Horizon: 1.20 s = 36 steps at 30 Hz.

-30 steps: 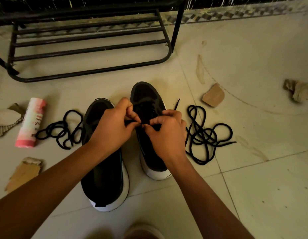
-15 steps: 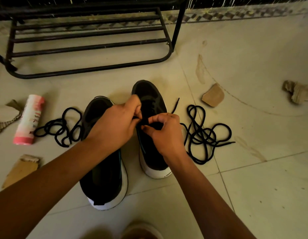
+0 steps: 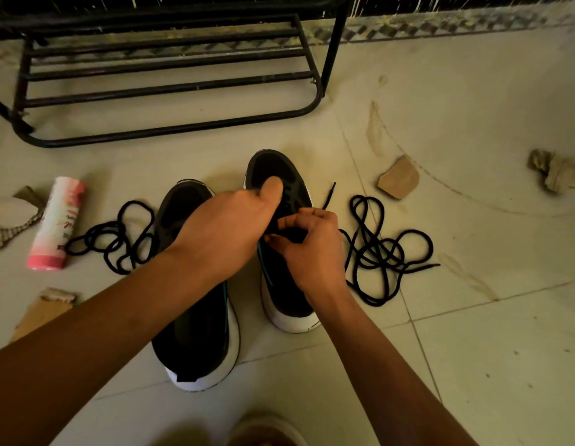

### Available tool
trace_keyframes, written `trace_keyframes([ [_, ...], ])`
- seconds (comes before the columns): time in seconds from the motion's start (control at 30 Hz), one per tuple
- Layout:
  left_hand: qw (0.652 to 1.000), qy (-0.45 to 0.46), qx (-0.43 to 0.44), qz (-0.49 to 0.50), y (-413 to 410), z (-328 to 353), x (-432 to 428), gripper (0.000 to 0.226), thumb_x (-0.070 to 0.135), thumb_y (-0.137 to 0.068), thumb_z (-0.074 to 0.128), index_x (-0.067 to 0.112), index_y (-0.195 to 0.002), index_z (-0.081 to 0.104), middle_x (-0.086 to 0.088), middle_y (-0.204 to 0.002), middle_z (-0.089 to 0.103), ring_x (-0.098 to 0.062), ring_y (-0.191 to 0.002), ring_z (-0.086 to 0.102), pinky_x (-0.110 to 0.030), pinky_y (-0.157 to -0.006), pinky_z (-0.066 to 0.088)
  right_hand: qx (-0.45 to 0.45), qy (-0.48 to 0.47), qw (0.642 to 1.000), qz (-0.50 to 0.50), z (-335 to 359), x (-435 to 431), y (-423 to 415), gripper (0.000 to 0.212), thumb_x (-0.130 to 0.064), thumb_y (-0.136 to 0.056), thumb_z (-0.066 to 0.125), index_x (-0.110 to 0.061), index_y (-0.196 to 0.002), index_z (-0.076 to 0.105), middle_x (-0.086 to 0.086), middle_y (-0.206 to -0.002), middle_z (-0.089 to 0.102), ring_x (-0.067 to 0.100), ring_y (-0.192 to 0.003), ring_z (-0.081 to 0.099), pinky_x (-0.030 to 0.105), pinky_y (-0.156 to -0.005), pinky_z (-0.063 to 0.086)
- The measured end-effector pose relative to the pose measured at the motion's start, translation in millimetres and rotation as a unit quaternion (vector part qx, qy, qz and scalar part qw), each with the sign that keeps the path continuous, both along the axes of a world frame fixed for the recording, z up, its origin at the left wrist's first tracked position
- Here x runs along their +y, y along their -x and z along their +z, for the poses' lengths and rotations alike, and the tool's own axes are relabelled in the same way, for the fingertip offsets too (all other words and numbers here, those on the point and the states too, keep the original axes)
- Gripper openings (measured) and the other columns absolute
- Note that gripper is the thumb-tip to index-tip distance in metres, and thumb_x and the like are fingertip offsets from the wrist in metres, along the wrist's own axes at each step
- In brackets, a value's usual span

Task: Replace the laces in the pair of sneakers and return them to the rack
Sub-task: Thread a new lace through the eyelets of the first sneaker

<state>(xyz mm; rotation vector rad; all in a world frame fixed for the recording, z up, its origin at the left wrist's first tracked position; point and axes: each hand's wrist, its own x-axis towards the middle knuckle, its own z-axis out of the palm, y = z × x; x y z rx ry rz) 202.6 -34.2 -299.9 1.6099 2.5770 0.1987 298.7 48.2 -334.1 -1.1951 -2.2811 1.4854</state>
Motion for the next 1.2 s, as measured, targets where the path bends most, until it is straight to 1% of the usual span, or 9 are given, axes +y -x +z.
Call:
trace_keyframes([
  [0.1, 1.0, 0.012, -0.02, 0.01, 2.3, 1.2, 0.0, 0.029, 0.009, -0.089, 0.053, 0.016, -0.102, 0.028, -0.007, -0.085, 0.059, -0.028, -0.073, 0.06, -0.036, -0.058, 0.047, 0.003, 0.002, 1.0, 0.0, 0.2, -0.1, 0.3, 0.019, -0.022, -0.075, 0.077, -0.029, -0.091, 0.071, -0.01, -0.113, 0.038, 0.016, -0.119, 0.045, 0.044, -0.103, 0.039],
  [0.23, 0.999, 0.005, -0.038, 0.021, 2.9, 1.1, -2.4, 0.04, 0.01, -0.089, 0.054, 0.022, -0.093, 0.016, -0.007, -0.082, 0.061, -0.027, -0.069, 0.06, -0.038, -0.059, 0.049, 0.004, 0.01, 1.0, -0.001, -0.4, -0.1, 0.6, 0.018, -0.022, -0.074, 0.077, -0.029, -0.09, 0.071, -0.011, -0.112, 0.038, 0.017, -0.119, 0.045, 0.044, -0.102, 0.039],
  [0.4, 0.999, -0.011, -0.036, 0.02, 1.6, -0.1, -2.9, 0.035, 0.009, -0.09, 0.053, 0.021, -0.094, 0.021, -0.007, -0.076, 0.058, -0.026, -0.064, 0.058, -0.036, -0.054, 0.044, 0.007, 0.014, 1.0, -0.004, -0.4, 0.1, 1.0, 0.018, -0.022, -0.074, 0.077, -0.029, -0.088, 0.07, -0.01, -0.113, 0.039, 0.017, -0.119, 0.045, 0.044, -0.102, 0.039],
  [0.57, 0.998, -0.008, -0.047, 0.034, 0.4, 1.9, -2.8, 0.032, 0.009, -0.089, 0.054, 0.019, -0.096, 0.025, -0.008, -0.082, 0.061, -0.028, -0.07, 0.06, -0.034, -0.055, 0.042, 0.007, 0.016, 1.0, -0.003, 0.1, -0.1, 0.6, 0.018, -0.023, -0.074, 0.077, -0.028, -0.09, 0.071, -0.01, -0.112, 0.039, 0.017, -0.119, 0.045, 0.044, -0.102, 0.039],
  [0.73, 0.998, -0.012, -0.054, 0.035, 0.4, 1.4, -3.2, 0.035, 0.007, -0.088, 0.055, 0.02, -0.094, 0.023, -0.007, -0.081, 0.061, -0.027, -0.068, 0.06, -0.038, -0.057, 0.049, 0.005, 0.016, 1.0, -0.005, -0.7, 0.7, 1.0, 0.019, -0.023, -0.075, 0.077, -0.027, -0.092, 0.071, -0.01, -0.113, 0.038, 0.017, -0.119, 0.045, 0.044, -0.102, 0.039],
  [0.87, 0.997, -0.013, -0.053, 0.048, 1.7, 0.9, -4.2, 0.036, 0.008, -0.089, 0.053, 0.022, -0.092, 0.021, -0.004, -0.078, 0.057, -0.024, -0.066, 0.056, -0.033, -0.055, 0.039, 0.009, 0.02, 1.0, -0.009, -1.3, -0.3, 1.1, 0.018, -0.023, -0.074, 0.078, -0.029, -0.089, 0.071, -0.012, -0.112, 0.038, 0.017, -0.118, 0.045, 0.044, -0.102, 0.04],
  [1.0, 0.995, -0.029, -0.083, 0.051, 2.1, -1.0, -7.7, 0.033, 0.009, -0.088, 0.054, 0.024, -0.09, 0.025, -0.002, -0.084, 0.063, -0.025, -0.069, 0.061, -0.039, -0.059, 0.049, 0.011, 0.024, 1.0, -0.01, -2.1, 0.3, 0.6, 0.018, -0.022, -0.074, 0.078, -0.03, -0.09, 0.071, -0.011, -0.113, 0.038, 0.016, -0.12, 0.044, 0.044, -0.103, 0.039],
  [1.1, 0.993, -0.04, -0.093, 0.055, -0.4, -2.9, -8.7, 0.032, 0.01, -0.088, 0.054, 0.023, -0.09, 0.025, -0.003, -0.078, 0.059, -0.024, -0.064, 0.058, -0.04, -0.058, 0.05, 0.014, 0.025, 0.999, -0.015, -2.3, 0.1, 0.8, 0.019, -0.021, -0.074, 0.078, -0.03, -0.089, 0.072, -0.011, -0.113, 0.039, 0.017, -0.119, 0.045, 0.045, -0.102, 0.04],
  [1.2, 0.99, -0.057, -0.11, 0.062, -0.9, -4.4, -9.2, 0.03, 0.011, -0.089, 0.055, 0.023, -0.09, 0.027, -0.005, -0.08, 0.062, -0.025, -0.066, 0.06, -0.045, -0.061, 0.052, 0.013, 0.021, 1.0, -0.016, -1.2, -0.2, 0.6, 0.019, -0.022, -0.074, 0.078, -0.03, -0.089, 0.071, -0.012, -0.113, 0.039, 0.017, -0.119, 0.045, 0.045, -0.102, 0.04],
])
